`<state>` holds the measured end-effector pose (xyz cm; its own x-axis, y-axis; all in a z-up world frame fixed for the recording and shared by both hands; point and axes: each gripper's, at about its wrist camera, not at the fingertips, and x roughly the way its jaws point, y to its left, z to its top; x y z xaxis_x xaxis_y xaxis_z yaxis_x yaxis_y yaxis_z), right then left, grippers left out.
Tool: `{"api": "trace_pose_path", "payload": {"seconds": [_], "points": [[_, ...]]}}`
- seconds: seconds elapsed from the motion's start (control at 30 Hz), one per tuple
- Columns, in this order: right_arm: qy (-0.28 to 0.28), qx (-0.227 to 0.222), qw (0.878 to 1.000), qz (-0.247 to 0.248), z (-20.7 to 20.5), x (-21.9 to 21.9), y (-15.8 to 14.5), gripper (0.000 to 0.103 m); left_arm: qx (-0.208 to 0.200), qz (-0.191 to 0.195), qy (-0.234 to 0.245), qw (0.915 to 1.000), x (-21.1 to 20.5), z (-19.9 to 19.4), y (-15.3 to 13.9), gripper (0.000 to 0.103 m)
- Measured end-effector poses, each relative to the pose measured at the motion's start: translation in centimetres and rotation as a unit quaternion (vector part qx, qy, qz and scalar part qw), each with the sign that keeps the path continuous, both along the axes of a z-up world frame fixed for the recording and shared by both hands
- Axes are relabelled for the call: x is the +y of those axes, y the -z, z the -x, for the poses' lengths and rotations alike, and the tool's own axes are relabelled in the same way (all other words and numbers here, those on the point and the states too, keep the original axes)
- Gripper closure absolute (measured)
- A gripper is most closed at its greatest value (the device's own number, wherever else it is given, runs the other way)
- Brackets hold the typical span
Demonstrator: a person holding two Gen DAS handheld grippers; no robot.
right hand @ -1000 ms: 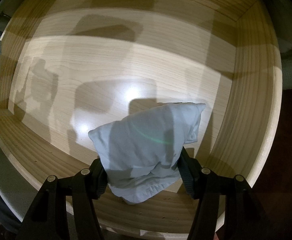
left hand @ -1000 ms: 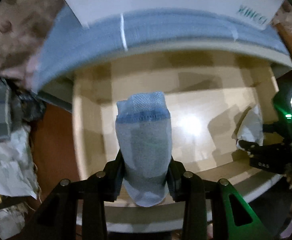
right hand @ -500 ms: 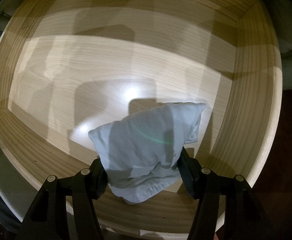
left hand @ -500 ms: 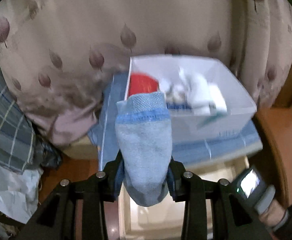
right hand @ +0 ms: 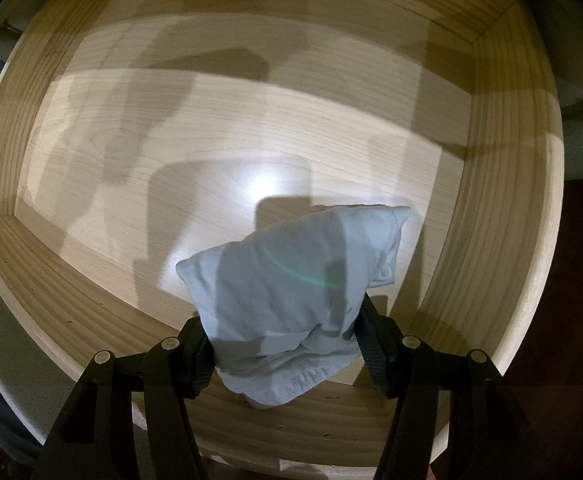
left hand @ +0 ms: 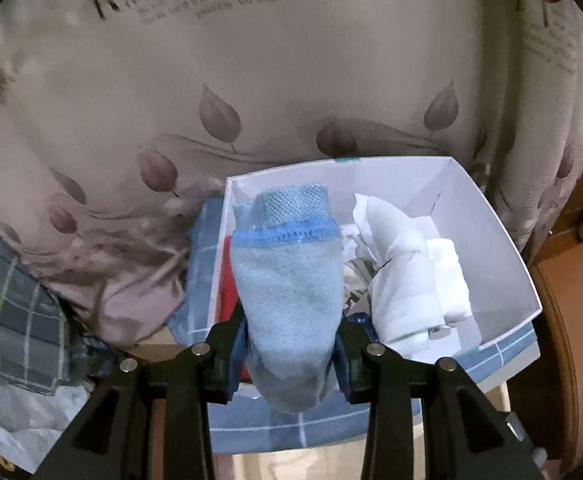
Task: Take underwear out of drawer
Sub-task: 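Carry the light blue sock into the white box with the left gripper, then open the left gripper to drop the sock and withdraw over the drawer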
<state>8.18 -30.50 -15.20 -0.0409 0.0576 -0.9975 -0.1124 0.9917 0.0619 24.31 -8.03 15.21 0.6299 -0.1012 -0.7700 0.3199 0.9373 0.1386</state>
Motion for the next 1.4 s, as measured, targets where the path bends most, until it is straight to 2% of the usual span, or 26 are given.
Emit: {"api": "trace_pose_path", "payload": {"seconds": [0.3,0.5,0.63,0.87,1.13,1.27,1.4], "points": [[0.001,0.000,1.000,0.000,0.0,0.0,-0.1,0.046,0.054,0.004,-0.002,0.9985,-1.8,-4.0,3.4,0.063],[0.001,0.000,1.000,0.000,0.0,0.1,-0.1,0.046,0.094,0.013,-0.013,0.9955,-1.7,-4.9,5.0,0.058],[0.000,0.000,1.000,0.000,-0.1,0.1,-0.2,0.046,0.100,0.019,0.002,0.9948,-1.4,-4.4,4.8,0.055],[0.000,0.002,1.000,0.002,0.0,0.0,-0.2,0.046,0.101,0.051,0.023,0.9933,-0.1,-2.1,2.5,0.048],[-0.002,0.007,1.000,0.010,-0.4,0.8,-0.1,0.046,0.072,0.034,0.041,0.9960,2.9,3.5,-0.2,0.048],[-0.003,0.009,1.000,0.016,-0.3,1.6,0.2,0.046,0.069,0.012,0.037,0.9968,5.0,6.8,0.6,0.048],[-0.006,0.015,1.000,0.024,-0.3,1.7,0.4,0.046,0.084,0.007,0.017,0.9963,7.0,9.6,3.2,0.048]]}}
